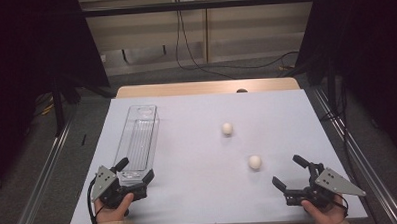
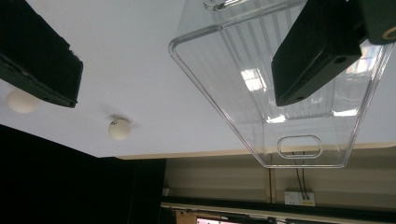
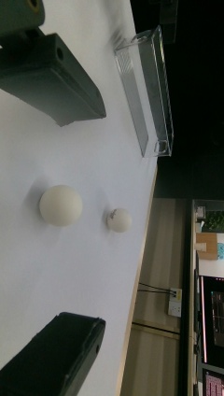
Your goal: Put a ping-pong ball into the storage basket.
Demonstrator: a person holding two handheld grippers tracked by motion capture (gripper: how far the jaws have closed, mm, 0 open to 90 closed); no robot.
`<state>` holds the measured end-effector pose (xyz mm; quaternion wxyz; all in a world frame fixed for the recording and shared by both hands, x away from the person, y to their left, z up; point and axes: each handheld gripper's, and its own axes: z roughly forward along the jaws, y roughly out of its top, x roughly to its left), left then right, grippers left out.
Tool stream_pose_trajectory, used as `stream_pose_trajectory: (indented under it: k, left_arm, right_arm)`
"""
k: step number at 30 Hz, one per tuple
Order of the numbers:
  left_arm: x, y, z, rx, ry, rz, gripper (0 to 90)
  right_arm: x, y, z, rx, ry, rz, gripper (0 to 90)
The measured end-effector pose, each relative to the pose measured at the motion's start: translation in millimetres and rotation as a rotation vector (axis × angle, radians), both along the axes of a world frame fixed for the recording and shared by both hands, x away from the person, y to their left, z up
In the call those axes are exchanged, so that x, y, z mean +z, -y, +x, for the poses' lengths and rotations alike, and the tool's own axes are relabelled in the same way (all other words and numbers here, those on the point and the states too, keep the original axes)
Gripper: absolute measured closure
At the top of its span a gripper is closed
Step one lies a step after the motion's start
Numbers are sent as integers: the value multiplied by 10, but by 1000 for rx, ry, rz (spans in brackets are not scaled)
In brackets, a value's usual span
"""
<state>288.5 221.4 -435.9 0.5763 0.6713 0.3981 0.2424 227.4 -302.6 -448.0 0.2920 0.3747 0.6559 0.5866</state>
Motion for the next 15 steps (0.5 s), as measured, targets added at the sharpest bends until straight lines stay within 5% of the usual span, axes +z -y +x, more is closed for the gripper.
stream_pose_trajectory:
  k: [15]
  left_arm:
    - [14, 82, 8, -34, -7, -13, 17]
  right_arm:
    - [2, 13, 9, 3, -3, 1, 17]
